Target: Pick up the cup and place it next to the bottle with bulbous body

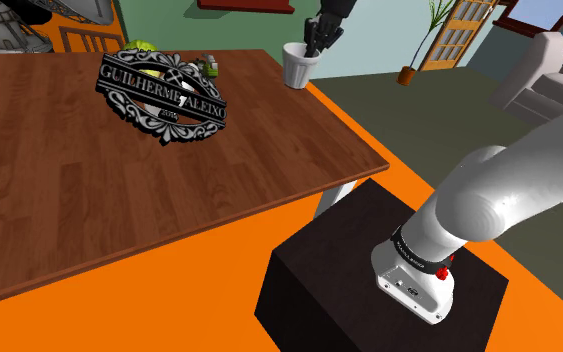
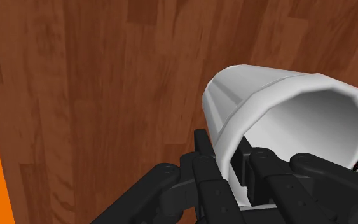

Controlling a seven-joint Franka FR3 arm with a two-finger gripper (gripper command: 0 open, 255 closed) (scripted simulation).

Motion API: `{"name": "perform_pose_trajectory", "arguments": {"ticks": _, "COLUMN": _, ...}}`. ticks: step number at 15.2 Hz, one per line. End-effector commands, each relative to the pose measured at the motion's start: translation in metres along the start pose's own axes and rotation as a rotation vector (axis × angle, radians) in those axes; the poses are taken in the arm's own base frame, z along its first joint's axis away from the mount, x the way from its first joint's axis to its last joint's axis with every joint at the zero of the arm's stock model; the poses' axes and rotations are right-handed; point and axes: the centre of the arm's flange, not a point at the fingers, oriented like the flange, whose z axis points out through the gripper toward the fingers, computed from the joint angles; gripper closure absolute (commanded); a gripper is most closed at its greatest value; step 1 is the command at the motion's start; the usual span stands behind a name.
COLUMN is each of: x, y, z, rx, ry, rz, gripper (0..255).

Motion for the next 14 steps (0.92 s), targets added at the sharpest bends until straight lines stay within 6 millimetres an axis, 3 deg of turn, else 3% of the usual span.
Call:
{"name": "perform_pose_trajectory", "arguments": {"ticks": 1, "x": 0.025, "y": -0.012, "z": 0.011, "rx": 0.000, "ry": 0.001, "rz": 0.000, "gripper": 255}}
{"name": "perform_pose_trajectory", "arguments": {"ticks": 14, "x": 0.175, "y": -0.076, "z": 0.048, "rx": 0.000, "ry": 0.001, "rz": 0.000, "gripper": 255}}
